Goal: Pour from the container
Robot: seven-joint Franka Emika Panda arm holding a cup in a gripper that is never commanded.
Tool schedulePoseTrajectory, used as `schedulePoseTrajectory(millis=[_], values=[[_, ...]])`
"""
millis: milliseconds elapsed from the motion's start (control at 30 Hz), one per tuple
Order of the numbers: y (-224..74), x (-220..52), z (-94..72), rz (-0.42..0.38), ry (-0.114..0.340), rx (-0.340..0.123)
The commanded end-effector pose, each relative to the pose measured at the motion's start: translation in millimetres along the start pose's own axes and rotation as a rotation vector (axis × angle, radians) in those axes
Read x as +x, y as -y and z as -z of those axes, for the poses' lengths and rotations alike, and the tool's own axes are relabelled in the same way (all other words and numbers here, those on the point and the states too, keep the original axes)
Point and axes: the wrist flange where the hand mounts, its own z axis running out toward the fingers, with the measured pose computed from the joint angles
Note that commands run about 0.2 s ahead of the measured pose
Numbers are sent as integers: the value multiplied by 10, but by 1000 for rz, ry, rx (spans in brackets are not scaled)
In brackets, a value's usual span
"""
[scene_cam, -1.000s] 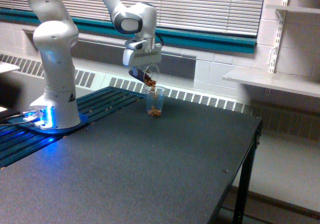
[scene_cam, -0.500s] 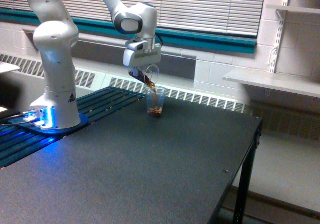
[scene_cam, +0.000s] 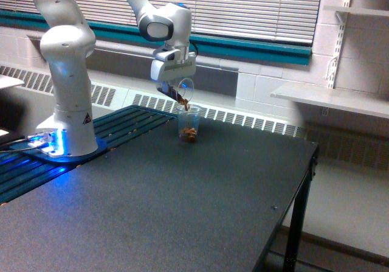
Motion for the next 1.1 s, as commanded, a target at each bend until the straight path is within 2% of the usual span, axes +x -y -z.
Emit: schedulePoseTrajectory(millis=[33,600,1100], values=[[17,15,8,24,10,-12],[7,133,28,44,-6,-41],[12,185,51,85,-4,-65]])
